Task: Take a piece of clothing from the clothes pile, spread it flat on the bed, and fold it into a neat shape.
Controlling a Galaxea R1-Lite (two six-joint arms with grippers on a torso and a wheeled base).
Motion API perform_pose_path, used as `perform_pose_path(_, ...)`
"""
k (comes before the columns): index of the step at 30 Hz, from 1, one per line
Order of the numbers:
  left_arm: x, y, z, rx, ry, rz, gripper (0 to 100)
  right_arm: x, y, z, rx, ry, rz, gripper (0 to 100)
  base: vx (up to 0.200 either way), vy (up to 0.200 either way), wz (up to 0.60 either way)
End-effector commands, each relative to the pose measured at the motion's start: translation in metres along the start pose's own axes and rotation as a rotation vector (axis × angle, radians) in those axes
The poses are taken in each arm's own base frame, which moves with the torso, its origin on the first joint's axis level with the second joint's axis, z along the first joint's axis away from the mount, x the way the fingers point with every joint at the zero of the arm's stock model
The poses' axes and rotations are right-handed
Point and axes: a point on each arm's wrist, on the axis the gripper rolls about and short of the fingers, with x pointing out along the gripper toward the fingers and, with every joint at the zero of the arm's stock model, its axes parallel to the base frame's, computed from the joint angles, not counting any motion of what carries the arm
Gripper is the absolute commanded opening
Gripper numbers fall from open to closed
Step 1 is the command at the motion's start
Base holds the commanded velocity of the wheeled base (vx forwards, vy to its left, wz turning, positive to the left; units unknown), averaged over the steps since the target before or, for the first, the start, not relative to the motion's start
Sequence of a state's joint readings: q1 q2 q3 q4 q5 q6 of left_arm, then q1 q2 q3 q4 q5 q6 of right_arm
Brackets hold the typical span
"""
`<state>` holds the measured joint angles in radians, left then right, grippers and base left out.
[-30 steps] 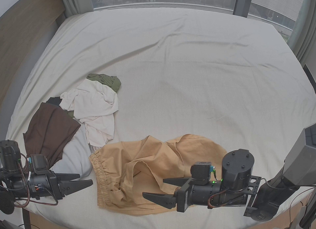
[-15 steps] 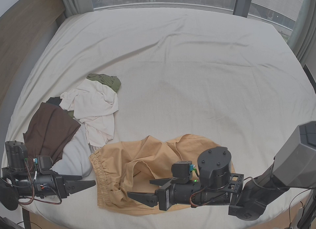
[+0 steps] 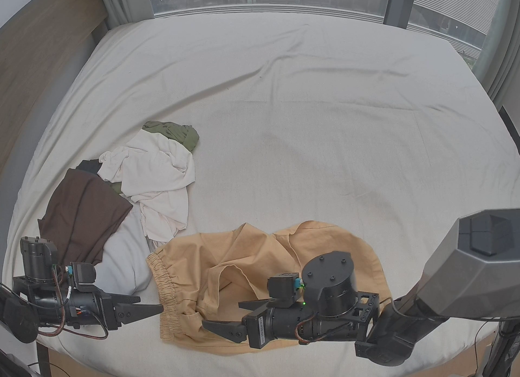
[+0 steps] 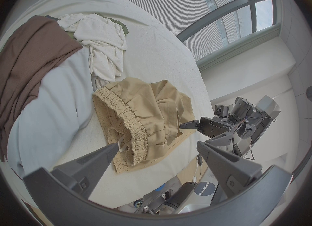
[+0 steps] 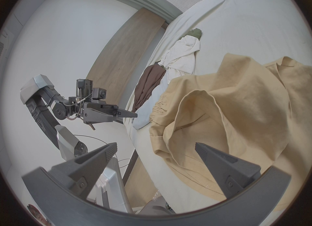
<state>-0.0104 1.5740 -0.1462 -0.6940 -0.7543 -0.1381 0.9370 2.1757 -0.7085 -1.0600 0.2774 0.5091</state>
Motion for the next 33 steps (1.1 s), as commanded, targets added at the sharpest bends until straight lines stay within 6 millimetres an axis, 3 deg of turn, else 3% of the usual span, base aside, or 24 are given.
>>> perform_pose_path(1,0.003,0.003,-0.001,-0.015,0.014,0.001,100,0.014,-0.008,-0.006,0.005,0.013,-0.015,100,0.000,0.000,0.00)
perform_pose_path(20,0.006,0.000,0.002,0.015,0.006,-0.023,100,0.045,-0.013,-0.005,-0.008,-0.036,-0.040,100,0.000,0.000,0.00)
perform_pose_path(21,0.007,-0.001,0.001,0.016,0.010,-0.026,100,0.046,-0.014,-0.005,-0.008,-0.036,-0.042,0,0.000,0.000,0.00)
perform_pose_path(30,0.014,0.006,0.000,-0.008,0.036,-0.022,100,0.046,-0.014,-0.007,-0.006,-0.043,-0.045,0,0.000,0.000,0.00)
perform_pose_path(33,0.016,0.008,0.000,-0.001,0.029,-0.023,100,0.037,-0.015,-0.002,-0.006,-0.078,-0.067,0,0.000,0.000,0.00)
